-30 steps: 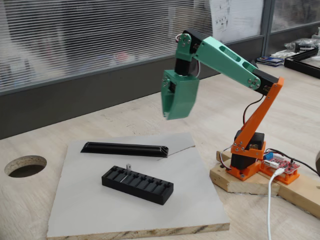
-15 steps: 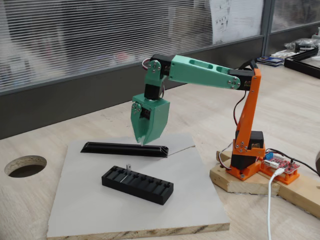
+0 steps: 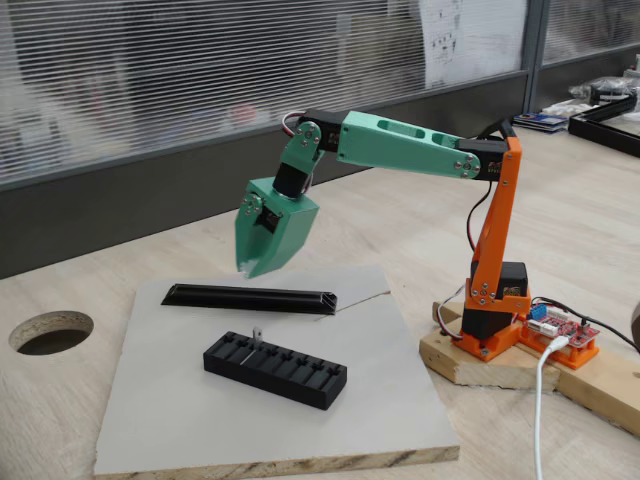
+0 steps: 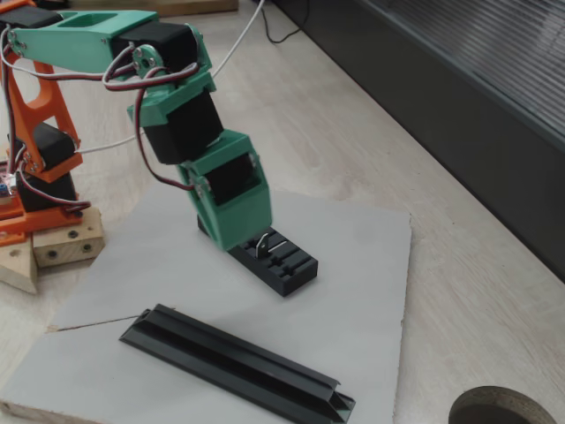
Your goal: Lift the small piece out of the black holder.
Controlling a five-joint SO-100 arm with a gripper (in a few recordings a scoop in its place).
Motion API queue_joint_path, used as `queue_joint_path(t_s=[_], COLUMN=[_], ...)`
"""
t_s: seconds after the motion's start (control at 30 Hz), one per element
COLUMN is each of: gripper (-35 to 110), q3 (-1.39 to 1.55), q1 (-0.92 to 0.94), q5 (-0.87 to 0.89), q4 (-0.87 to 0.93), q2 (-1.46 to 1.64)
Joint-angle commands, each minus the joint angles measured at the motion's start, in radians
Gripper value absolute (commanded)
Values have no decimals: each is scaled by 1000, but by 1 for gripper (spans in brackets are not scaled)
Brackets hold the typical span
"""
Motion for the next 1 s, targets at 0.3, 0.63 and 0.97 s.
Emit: queue_joint_path(t_s=[0.3, 0.63, 0.97], gripper=[17, 26, 26], q3=[-17, -15, -25], q1=[-29, -209, -193], q5=[14, 15, 15], q4=[-25, 169, 166], q2=[14, 11, -104])
